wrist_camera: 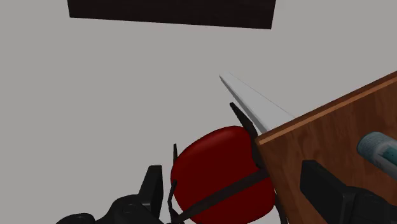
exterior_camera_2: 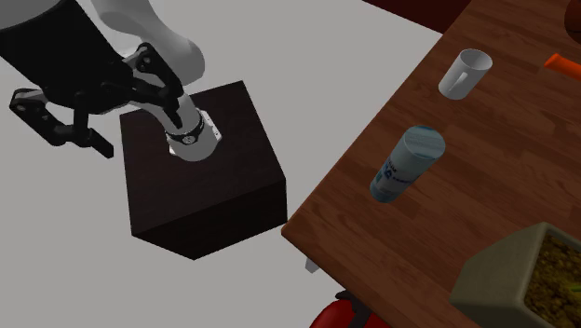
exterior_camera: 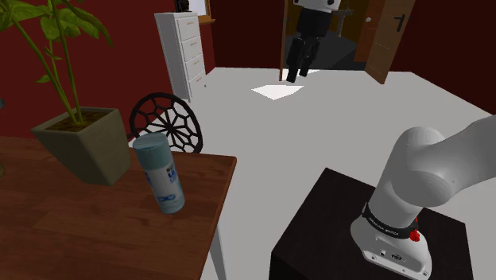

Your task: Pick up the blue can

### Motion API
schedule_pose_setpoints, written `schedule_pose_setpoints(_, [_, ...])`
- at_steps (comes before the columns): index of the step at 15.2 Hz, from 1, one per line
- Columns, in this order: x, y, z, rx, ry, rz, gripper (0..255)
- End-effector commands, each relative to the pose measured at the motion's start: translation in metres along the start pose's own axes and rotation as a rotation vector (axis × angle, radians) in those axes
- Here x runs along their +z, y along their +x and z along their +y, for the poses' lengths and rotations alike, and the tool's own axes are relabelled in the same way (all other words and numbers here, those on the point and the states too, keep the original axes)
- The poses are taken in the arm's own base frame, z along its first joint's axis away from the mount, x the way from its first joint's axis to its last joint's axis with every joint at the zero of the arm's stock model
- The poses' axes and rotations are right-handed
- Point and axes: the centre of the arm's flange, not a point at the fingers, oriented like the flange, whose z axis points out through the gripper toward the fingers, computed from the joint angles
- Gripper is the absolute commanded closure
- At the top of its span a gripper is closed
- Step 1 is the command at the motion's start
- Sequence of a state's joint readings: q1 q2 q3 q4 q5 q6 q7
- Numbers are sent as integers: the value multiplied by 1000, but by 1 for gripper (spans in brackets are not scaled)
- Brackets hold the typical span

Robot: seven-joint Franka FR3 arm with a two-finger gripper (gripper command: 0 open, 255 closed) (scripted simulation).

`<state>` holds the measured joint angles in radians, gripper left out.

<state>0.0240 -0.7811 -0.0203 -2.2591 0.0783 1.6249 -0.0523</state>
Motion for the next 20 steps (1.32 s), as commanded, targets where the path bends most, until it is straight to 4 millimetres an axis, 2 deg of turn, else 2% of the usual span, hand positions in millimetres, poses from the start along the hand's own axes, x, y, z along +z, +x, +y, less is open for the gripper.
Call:
schedule_pose_setpoints(1, [0,0,0,0,0,0,0])
schedule_pose_setpoints(20, [54,85,-240,62,-65,-2,0])
